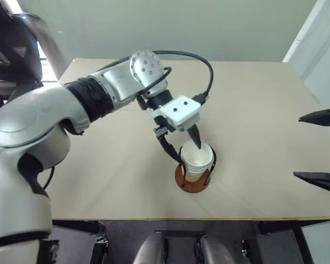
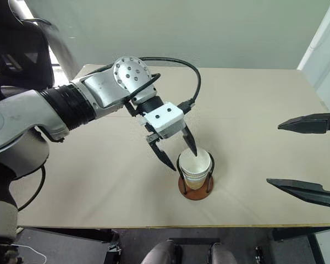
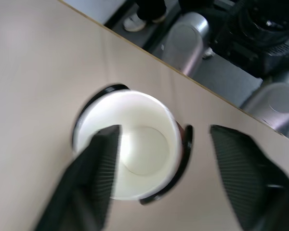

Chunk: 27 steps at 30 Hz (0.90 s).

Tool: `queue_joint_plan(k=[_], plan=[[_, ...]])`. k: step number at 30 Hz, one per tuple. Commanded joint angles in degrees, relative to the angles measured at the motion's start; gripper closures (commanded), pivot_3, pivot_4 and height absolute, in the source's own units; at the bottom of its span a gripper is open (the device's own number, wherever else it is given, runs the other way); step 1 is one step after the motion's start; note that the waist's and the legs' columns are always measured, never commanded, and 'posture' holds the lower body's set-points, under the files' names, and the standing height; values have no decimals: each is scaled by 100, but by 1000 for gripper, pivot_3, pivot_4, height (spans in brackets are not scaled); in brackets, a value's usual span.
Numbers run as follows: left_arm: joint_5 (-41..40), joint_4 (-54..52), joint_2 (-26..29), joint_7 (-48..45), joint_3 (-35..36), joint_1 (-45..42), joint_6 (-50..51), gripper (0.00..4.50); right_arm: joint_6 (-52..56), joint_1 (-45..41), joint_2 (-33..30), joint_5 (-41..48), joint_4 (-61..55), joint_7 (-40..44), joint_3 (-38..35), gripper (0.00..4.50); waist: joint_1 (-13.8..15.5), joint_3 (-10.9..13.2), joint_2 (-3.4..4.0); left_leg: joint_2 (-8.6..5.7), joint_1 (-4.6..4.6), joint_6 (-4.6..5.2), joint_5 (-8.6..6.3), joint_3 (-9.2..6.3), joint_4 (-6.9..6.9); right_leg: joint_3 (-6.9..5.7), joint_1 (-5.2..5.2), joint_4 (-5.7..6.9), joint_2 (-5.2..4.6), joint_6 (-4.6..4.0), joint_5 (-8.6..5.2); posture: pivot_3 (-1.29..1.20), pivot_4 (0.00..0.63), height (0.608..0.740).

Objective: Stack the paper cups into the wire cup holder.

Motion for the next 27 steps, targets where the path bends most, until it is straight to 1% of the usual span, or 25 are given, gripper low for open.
queue_joint_plan(k=[1, 4, 6, 8, 10, 12, 14, 16, 19, 22, 24, 25, 27], plan=[[-34, 157, -30, -183, 587, 13, 126, 60, -239, -19, -35, -78, 77, -7, 57, 0, 2, -1, 0, 0, 1, 1, 0, 1, -3, -2, 0, 1, -1, 0, 0, 0, 150, 740], [45, 544, -77, -183, 1335, 119, 612, 60, -595, 76, 42, -316, 194, 49, 407, 0, 3, 0, 1, 1, -1, 1, 1, -1, 0, -1, 0, 0, 0, 2, 1, 0, 150, 740], [119, 957, -45, -183, 2138, 248, 1065, 60, -993, 221, 145, -706, 354, 49, 797, 0, -14, 0, -2, 1, 0, 2, 1, 4, 2, -2, 0, -1, 2, 2, 1, 0, 150, 740], [310, 1463, -44, -183, 3031, 395, 1495, 60, -1462, 463, 269, -1293, 564, 14, 1207, 0, -32, 1, -3, 6, 2, 3, 3, -1, 4, 4, 1, -2, -3, 4, 3, 0, 150, 740], [499, 1874, 145, -45, 3802, 591, 2077, 60, -2013, 751, 432, -1929, 902, 33, 1588, 0, -33, -2, 5, 7, 4, 5, 6, 4, 2, 3, 0, -1, -1, 4, 8, 0, 150, 740], [768, 2094, 379, 219, 4444, 911, 2504, 60, -2365, 863, 598, -2250, 1214, -4, 1881, 0, -63, -5, 23, 6, 12, 1, 16, 7, 0, 14, 1, -2, 1, 5, 12, 0, 150, 740], [1180, 2033, 759, 543, 4930, 1487, 2729, 60, -2683, 863, 754, -2486, 1555, -32, 2211, 0, -103, -11, 36, 9, 19, -11, 36, 9, -5, 25, 1, 2, 1, 7, 13, 0, 150, 740], [1533, 1710, 1145, 921, 5403, 2171, 2823, 60, -2941, 785, 830, -2626, 1823, 23, 2481, 0, -121, -16, 44, 11, 27, -39, 57, 13, -11, 27, 1, 10, 6, 8, 14, 0, 150, 740], [1699, 858, 1623, 1351, 6186, 3142, 3365, 60, -3247, 493, 835, -2730, 2214, 140, 2833, 0, -136, -5, 26, 16, 25, -74, 86, 11, -20, 31, -4, 15, 15, 9, 14, 0, 150, 740], [1535, -379, 2180, 1818, 7052, 4334, 4083, 60, -3507, 87, 797, -2711, 2515, 437, 3230, 0, -119, -7, 8, 11, 18, -77, 93, 8, -16, 24, -7, 5, 19, 9, 16, 0, 150, 740], [1428, -1180, 2459, 2056, 7595, 5096, 4491, 60, -3710, -198, 758, -2792, 2771, 643, 3520, 0, -112, -14, -4, 10, 20, -75, 92, 8, -16, 25, 2, -4, 20, 9, 17, 0, 150, 740], [1302, -1603, 2700, 2123, 8017, 5664, 4705, 60, -3876, -378, 723, -2881, 2903, 806, 3751, 0, -101, -14, -4, 8, 23, -74, 91, 6, -14, 23, 2, -10, 20, 8, 16, 0, 150, 740], [1122, -2203, 2977, 2290, 8725, 6467, 5095, 60, -4124, -756, 718, -3019, 3204, 1064, 4156, 0, -137, -14, -3, 3, 25, -73, 91, 11, -12, 26, 5, -9, 16, 2, 19, 0, 150, 740]])
